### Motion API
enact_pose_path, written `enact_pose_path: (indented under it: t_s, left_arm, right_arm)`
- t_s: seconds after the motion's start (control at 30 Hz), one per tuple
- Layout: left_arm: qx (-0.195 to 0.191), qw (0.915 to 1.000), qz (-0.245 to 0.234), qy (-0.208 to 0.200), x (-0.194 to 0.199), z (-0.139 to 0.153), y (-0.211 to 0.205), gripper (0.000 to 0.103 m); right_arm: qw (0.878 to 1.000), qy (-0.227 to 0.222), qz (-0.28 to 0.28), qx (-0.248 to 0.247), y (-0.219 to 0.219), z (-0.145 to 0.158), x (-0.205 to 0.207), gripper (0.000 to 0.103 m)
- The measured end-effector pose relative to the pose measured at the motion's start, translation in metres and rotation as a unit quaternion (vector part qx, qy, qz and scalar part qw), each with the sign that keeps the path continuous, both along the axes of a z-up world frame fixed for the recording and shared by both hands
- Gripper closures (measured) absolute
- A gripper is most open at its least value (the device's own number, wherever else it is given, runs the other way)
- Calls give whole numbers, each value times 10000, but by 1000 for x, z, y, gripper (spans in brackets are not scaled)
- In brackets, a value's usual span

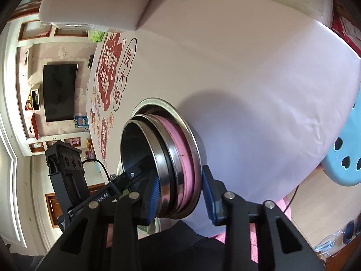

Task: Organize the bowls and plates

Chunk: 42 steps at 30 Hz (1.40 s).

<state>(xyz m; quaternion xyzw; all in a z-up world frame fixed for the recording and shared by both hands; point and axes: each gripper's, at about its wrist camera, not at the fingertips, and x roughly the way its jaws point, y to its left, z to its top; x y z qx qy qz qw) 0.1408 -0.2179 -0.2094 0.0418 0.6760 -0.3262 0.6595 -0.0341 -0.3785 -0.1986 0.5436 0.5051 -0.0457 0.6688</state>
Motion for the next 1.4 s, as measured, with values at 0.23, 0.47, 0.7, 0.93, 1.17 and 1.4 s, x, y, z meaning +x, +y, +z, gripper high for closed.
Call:
enact_pose_path:
  t_s: [0.23, 0.47, 0.7, 0.93, 1.17, 1.4]
  left_arm:
    - [-53, 9998, -156, -147, -6, 11, 1, 61]
    - [-269, 9985, -122, -452, -12, 32, 7, 61]
    - [-525, 9949, 76, -858, -18, 58, 25, 60]
    - [-698, 9885, 608, -1196, -20, 77, 59, 60]
    - [-874, 9798, 1192, -1350, -19, 92, 108, 60]
    - [-898, 9688, 1811, -1431, -22, 95, 159, 60]
  right_arm:
    - [9997, 18, 141, -215, -5, 9, 2, 72]
    - [9985, -219, 324, -390, -1, 25, 3, 73]
    - [9933, -672, 661, -670, 7, 51, 12, 73]
    - [9822, -1081, 1241, -904, 31, 72, 32, 73]
    - [9642, -1439, 1892, -1174, 63, 90, 55, 73]
    - [9434, -1647, 2595, -1248, 104, 97, 80, 73]
